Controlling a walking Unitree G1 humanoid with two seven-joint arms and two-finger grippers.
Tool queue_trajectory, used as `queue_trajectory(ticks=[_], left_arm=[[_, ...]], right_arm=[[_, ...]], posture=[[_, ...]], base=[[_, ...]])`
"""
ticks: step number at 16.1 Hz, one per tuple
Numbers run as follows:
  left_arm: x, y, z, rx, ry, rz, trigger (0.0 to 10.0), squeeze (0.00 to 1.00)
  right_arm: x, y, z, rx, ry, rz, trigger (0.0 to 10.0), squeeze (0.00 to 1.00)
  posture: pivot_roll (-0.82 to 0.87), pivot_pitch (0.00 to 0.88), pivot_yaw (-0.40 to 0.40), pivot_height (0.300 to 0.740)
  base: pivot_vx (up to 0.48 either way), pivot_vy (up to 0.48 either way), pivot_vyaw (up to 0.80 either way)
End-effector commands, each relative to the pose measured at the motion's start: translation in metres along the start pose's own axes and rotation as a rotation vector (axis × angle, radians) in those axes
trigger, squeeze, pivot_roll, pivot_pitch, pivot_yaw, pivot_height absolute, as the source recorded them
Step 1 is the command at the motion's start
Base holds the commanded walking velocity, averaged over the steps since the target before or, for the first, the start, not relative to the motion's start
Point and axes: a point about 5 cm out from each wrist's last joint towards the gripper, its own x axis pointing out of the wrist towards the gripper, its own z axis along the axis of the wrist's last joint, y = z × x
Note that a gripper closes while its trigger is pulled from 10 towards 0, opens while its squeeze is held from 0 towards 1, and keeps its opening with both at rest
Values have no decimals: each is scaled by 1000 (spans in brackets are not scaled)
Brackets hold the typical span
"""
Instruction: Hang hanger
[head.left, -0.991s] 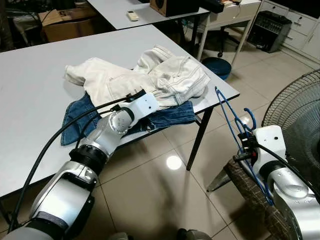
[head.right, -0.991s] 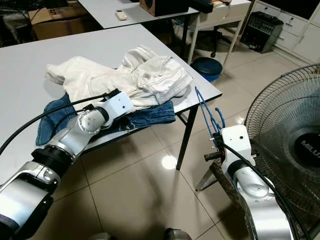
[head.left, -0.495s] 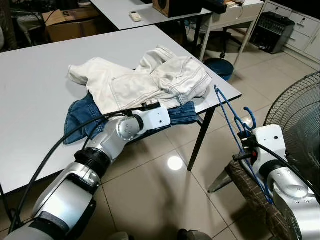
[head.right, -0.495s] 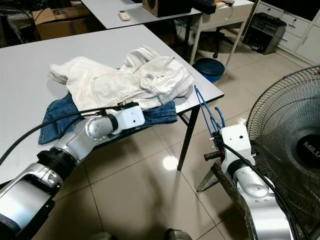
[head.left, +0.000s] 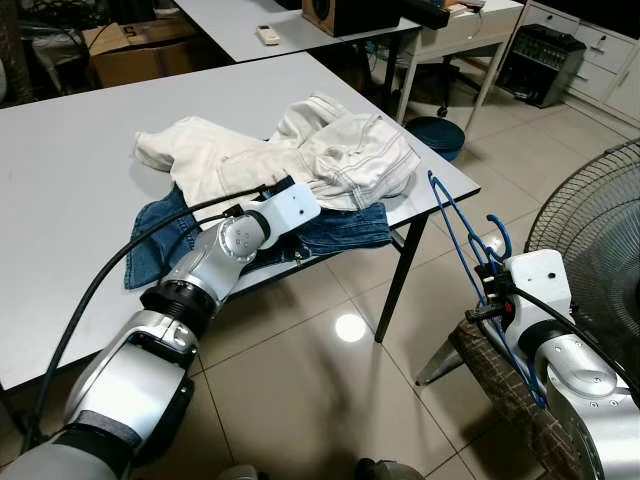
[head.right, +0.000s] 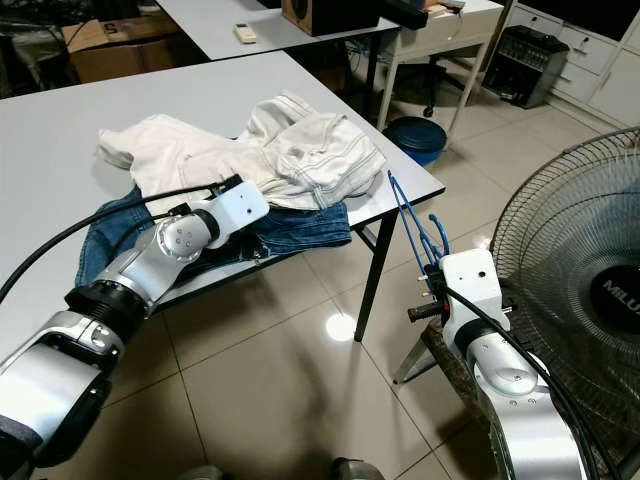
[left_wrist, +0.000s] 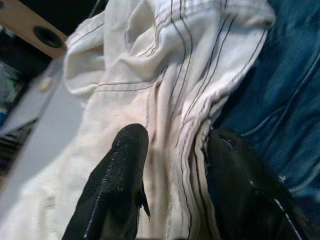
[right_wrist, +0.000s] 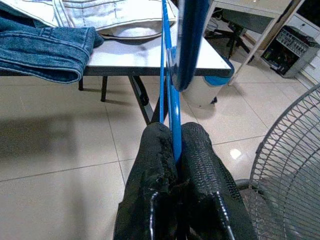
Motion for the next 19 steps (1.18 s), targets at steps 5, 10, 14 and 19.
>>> queue_trajectory(ticks=[5, 10, 14, 19], left_arm=[[-1, -11, 22, -243, -168, -155, 10000, 0], [1, 0, 4, -118, -35, -35, 10000, 0], [-1, -10, -11, 16, 32, -45, 10000, 0], [-1, -16, -13, 75, 37, -53, 10000, 0]], right_arm=[[1, -1, -1, -12, 3, 3, 10000, 0], [1, 0, -1, -12, 2, 4, 10000, 0], [1, 0, -1, -11, 1, 3, 10000, 0], [1, 0, -1, -12, 3, 4, 10000, 0]], posture=[[-111, 19, -8, 740], [-112, 19, -8, 740], [-114, 20, -3, 740], [-114, 20, -3, 740]], base=[[0, 0, 0], [0, 0, 0], [0, 0, 0], [0, 0, 0]])
